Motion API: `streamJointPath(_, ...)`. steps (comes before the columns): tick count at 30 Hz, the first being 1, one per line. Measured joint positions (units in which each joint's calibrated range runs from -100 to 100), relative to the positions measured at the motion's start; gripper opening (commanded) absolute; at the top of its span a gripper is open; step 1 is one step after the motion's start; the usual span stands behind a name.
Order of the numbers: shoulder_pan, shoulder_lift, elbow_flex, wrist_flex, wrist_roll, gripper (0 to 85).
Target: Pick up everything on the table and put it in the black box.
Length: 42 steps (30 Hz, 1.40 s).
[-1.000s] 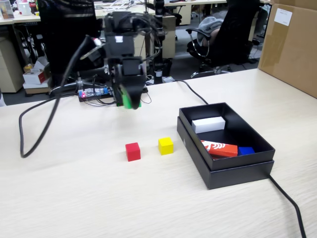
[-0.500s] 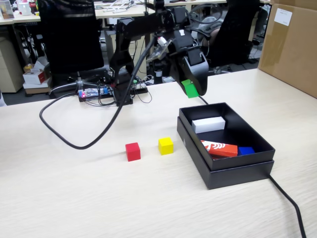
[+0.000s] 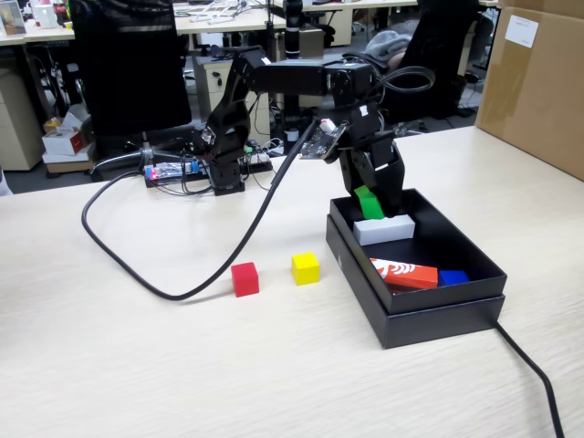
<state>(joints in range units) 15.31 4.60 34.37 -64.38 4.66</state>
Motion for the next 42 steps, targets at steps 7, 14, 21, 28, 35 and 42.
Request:
streamJointPath(7, -0.1, 3.4, -5.3, 4.4, 0.0, 4.8)
streamJointPath(14, -0.1, 3.6, -7.1, 4.9, 0.0, 13.0)
streamJointPath(21, -0.2, 3.6, -7.1, 5.1, 0.1, 32.2)
streamJointPath(28, -0.3, 3.1, -7.1, 5.1, 0.1, 37.1)
streamJointPath(35, -0.4, -12.4, -5.6, 4.9, 0.1, 37.1)
streamJointPath(42, -3.2, -29.8, -3.0, -0.4, -0.1, 37.1)
